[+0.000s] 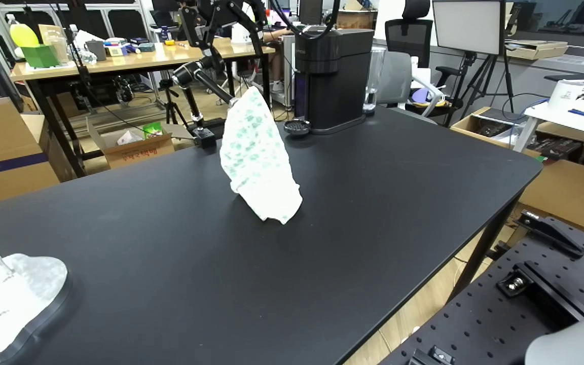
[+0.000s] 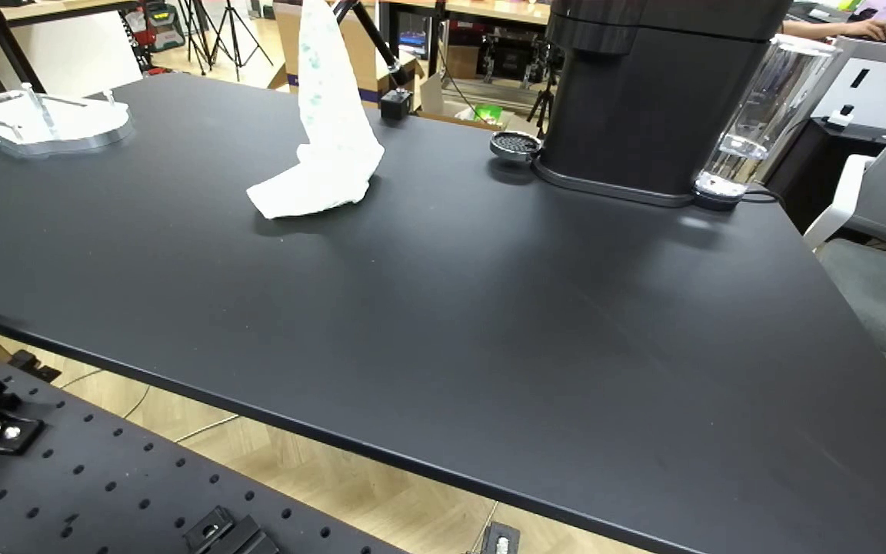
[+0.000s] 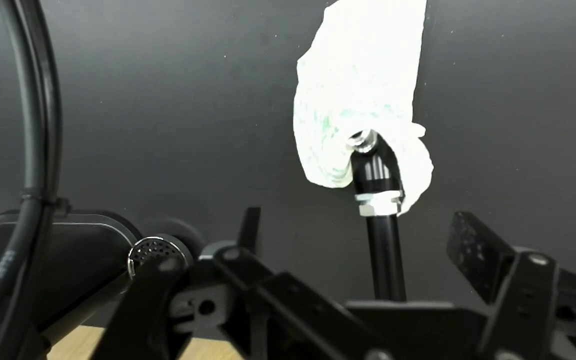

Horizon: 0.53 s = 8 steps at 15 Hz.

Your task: Put the cloth on the table

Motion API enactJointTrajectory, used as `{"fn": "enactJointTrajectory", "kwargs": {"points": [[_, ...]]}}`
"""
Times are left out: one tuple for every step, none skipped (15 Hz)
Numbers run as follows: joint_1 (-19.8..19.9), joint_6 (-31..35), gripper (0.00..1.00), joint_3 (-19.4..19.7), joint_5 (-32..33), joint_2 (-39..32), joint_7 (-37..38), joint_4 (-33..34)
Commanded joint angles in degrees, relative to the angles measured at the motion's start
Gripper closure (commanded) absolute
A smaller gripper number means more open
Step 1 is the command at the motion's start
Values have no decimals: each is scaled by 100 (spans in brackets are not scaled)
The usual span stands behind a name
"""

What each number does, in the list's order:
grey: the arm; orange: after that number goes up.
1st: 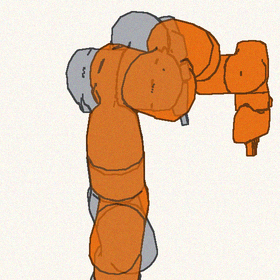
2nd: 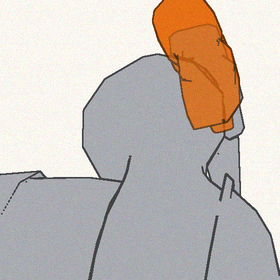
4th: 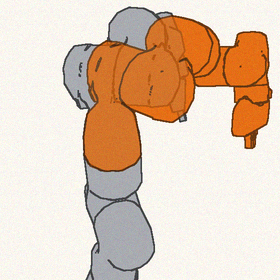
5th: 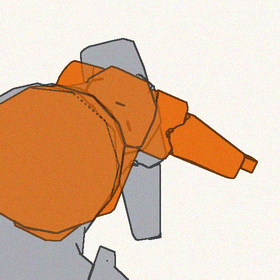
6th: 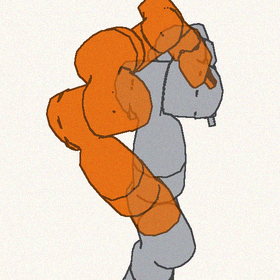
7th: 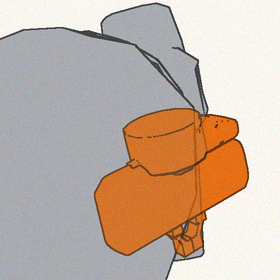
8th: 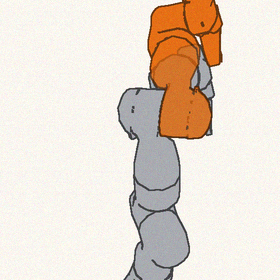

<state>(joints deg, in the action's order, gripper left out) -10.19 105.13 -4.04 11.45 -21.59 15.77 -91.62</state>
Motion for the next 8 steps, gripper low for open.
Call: {"fn": "enactJointTrajectory", "kwargs": {"points": [[-62, -37, 0, 17, 39, 312, 9, -305], [-72, -70, 0, 18, 5, 377, 92, -382], [-30, -274, 0, -24, -167, 449, -38, -458], [-59, -108, 0, 3, -38, 131, -10, -139], [-57, -193, 0, -11, -57, 184, -11, -199], [-54, -223, 0, -19, -64, 235, -12, -255], [-52, -238, 0, -22, -71, 267, -12, -290], [-51, -243, 0, -23, -78, 279, -14, -302]]}}
